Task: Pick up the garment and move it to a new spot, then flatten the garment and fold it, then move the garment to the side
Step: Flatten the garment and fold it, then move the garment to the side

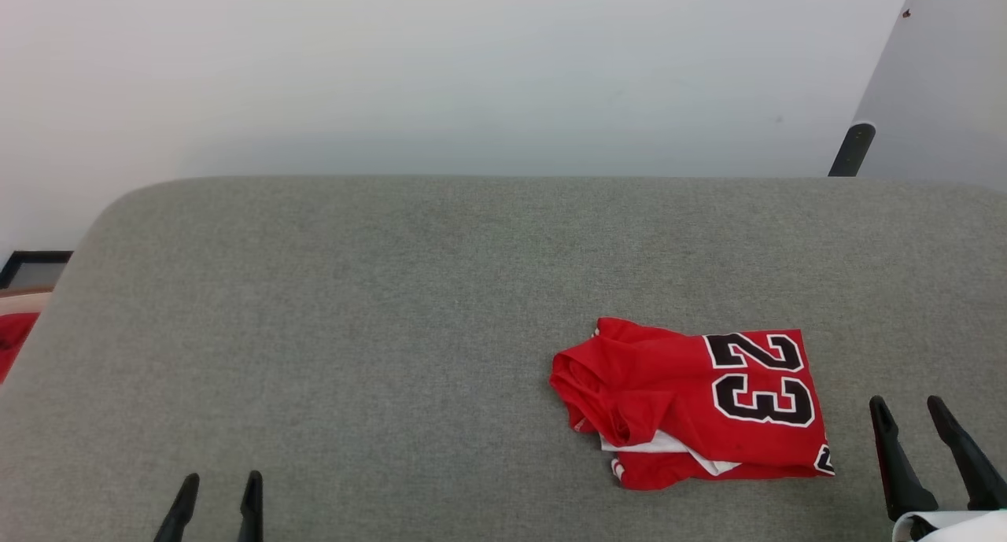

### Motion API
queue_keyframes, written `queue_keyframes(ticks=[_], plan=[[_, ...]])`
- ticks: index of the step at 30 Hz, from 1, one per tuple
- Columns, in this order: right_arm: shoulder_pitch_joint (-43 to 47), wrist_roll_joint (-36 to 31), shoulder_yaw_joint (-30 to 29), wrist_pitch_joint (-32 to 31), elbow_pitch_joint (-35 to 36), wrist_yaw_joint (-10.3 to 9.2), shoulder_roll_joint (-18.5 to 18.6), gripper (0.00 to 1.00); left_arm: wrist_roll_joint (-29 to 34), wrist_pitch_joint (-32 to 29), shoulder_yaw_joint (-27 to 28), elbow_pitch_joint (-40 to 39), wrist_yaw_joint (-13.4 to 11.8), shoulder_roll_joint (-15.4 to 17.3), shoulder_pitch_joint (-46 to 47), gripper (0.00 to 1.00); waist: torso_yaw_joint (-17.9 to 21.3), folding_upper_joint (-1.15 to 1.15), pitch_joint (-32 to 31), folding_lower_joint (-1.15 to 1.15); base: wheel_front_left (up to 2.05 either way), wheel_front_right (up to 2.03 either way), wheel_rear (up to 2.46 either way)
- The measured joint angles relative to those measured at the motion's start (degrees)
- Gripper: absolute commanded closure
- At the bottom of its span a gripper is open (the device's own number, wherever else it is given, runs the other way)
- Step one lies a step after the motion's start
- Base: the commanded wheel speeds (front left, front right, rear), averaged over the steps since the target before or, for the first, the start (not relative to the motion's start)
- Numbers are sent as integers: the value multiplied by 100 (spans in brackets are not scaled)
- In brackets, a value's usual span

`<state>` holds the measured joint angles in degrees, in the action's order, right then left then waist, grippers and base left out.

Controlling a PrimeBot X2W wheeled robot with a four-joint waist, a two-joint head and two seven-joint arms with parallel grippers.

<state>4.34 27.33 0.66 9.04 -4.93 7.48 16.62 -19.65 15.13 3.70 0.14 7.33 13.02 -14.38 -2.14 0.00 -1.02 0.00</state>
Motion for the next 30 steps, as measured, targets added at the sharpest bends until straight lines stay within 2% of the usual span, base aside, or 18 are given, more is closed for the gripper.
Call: queue_keyframes(ticks=[18,21,25,30], plan=[[97,-66,-121,-131,176,0,-342,0,-9,0,-70,16,0,-23,71,0,61,0,0,0,0,0,0],[76,-18,-23,-307,163,0,-341,0,-13,0,-68,21,0,-33,125,0,40,0,7,0,0,0,0],[-292,0,176,-868,113,0,-182,0,-12,0,-63,29,0,-92,169,0,29,0,50,0,0,0,0],[-973,31,515,-2319,-152,0,190,0,-13,0,-93,57,0,-172,316,0,12,0,140,0,0,0,0]])
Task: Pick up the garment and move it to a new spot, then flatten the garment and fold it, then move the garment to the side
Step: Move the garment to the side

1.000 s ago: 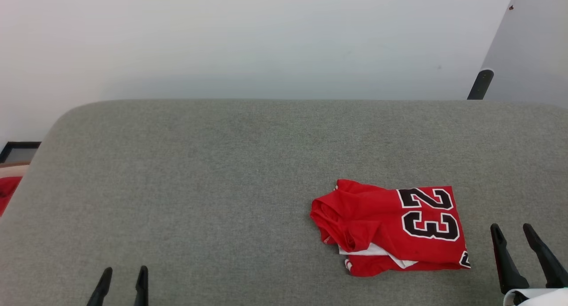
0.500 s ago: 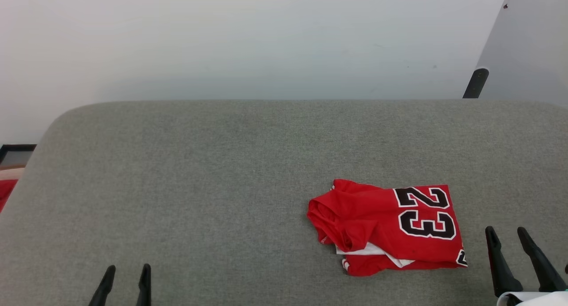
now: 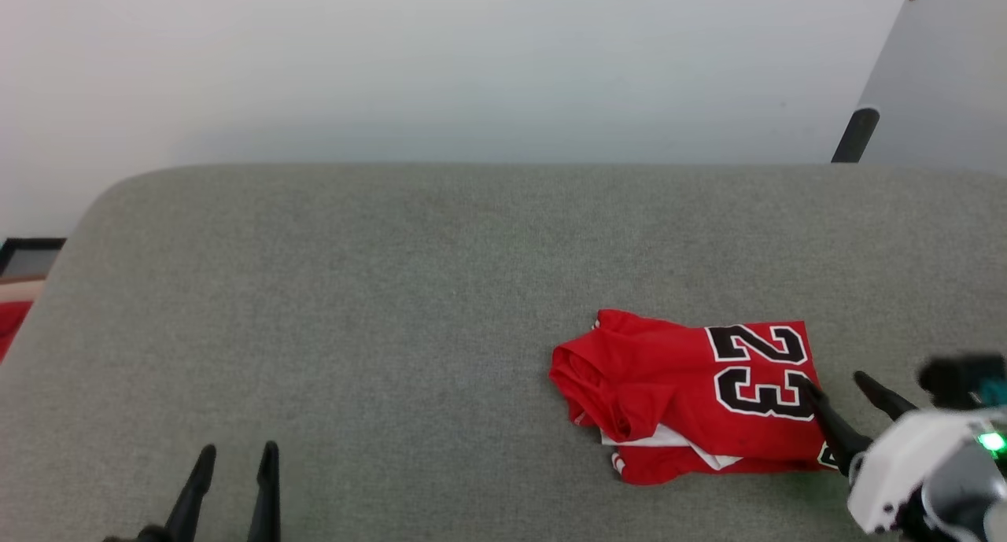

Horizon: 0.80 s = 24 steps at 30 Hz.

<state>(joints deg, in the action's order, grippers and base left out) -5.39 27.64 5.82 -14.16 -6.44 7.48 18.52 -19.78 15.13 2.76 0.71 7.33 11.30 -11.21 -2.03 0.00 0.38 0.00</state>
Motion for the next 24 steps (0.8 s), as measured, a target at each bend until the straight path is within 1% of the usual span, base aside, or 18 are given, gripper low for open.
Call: queue_keyframes(ticks=[2,5,9,11,15,20,23,24], plan=[[-345,10,124,-722,-137,0,98,0,-26,0,-24,13,0,-18,94,0,3,0,73,0,0,0,0],[-843,152,133,-1768,-364,0,115,0,-35,0,-104,29,0,-31,292,0,-3,0,217,0,0,0,0],[-1377,237,22,-2915,-684,0,170,0,-67,0,-224,70,0,-29,534,0,-40,0,451,0,0,0,0],[-1584,249,-9,-3315,-809,0,207,0,-83,0,-289,111,0,1,650,0,-66,0,583,0,0,0,0],[-1890,247,-49,-3808,-1045,0,237,0,-130,0,-414,156,0,63,892,0,-127,0,850,0,0,0,0],[-1996,153,8,-3891,-1344,0,245,0,-163,0,-544,212,0,101,1184,0,-218,0,1164,0,0,0,0],[-2022,194,15,-3858,-1393,0,210,1,-185,0,-605,258,0,103,1270,0,-266,0,1306,0,0,0,0],[-2037,216,1,-3819,-1415,0,200,35,-186,0,-614,274,0,105,1284,0,-281,0,1342,0,0,0,0]])
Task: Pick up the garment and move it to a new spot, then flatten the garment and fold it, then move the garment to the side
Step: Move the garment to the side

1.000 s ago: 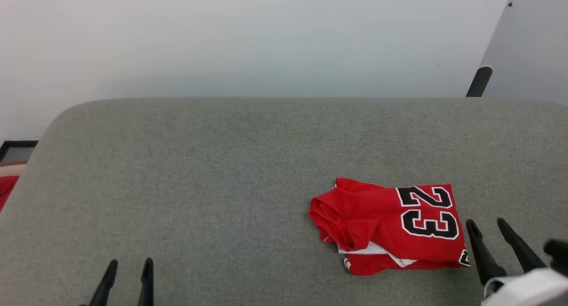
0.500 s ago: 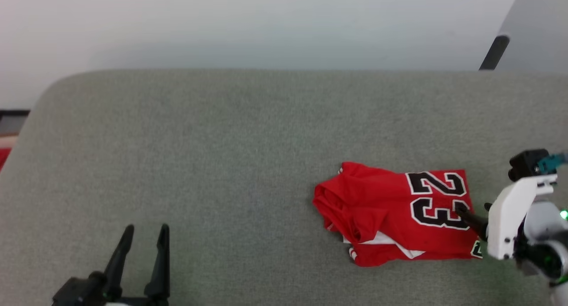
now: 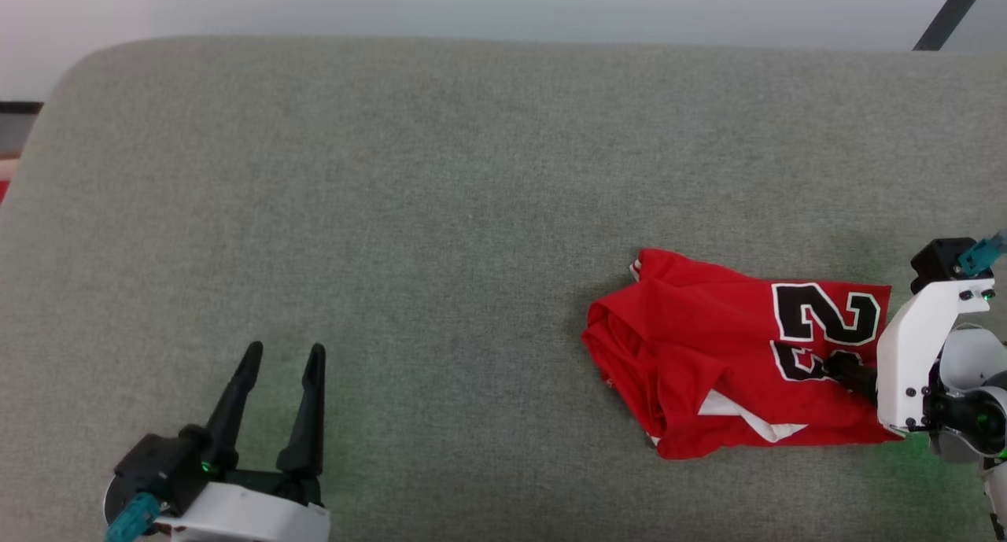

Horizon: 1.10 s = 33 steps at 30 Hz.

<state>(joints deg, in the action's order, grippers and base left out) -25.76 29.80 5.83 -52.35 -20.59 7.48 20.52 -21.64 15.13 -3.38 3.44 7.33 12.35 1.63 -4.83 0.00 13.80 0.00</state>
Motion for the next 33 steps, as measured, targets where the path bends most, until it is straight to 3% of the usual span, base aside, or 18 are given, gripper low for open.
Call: queue_keyframes(ticks=[1,2,13,22,33], plan=[[-18,21,19,10,0,-1,3,59,-3,0,-7,15,0,0,26,0,-12,0,29,0,0,0,0],[-30,49,44,59,11,-1,19,100,-5,0,-12,26,0,0,51,0,-24,0,53,0,0,0,0],[93,443,-30,1067,87,0,-133,100,-5,0,-199,30,0,100,161,0,186,0,-27,0,0,0,0],[290,435,-915,1691,222,2,169,100,-3,0,-532,-237,0,388,559,0,707,0,8,0,0,0,0],[10,-77,-1862,2360,-87,2,304,100,43,0,-1123,-391,1,884,1495,0,1373,0,381,0,0,0,0]])
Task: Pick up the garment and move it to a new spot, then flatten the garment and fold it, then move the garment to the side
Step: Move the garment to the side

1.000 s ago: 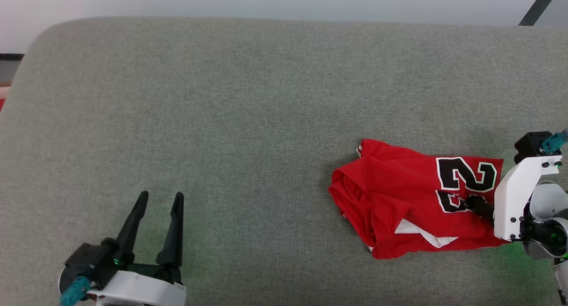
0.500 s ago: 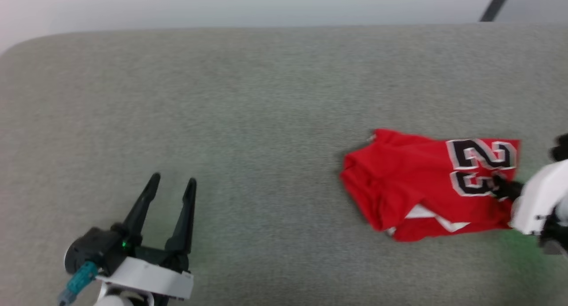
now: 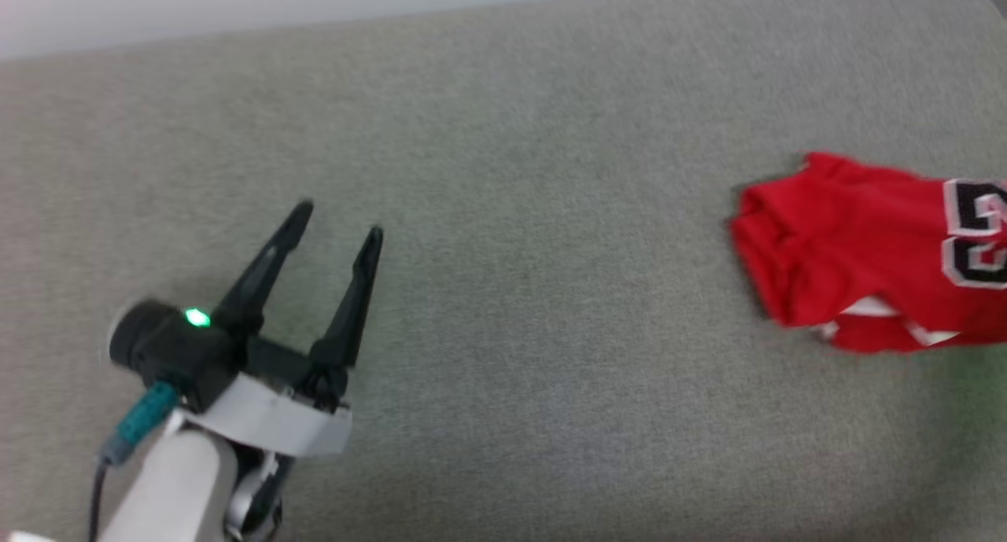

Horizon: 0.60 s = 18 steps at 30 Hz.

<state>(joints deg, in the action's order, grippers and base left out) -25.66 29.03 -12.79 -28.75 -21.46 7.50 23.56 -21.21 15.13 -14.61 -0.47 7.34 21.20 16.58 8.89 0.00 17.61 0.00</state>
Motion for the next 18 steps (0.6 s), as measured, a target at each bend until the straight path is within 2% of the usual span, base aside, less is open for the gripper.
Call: queue_keyframes(ticks=[9,18], plan=[[-832,-893,-189,543,-537,1,318,100,2,0,-175,-141,1,435,855,0,183,0,577,0,0,0,0],[-1777,-1781,-193,978,-1312,1,344,100,202,0,-188,-207,3,713,1329,0,217,0,1088,0,0,0,0]])
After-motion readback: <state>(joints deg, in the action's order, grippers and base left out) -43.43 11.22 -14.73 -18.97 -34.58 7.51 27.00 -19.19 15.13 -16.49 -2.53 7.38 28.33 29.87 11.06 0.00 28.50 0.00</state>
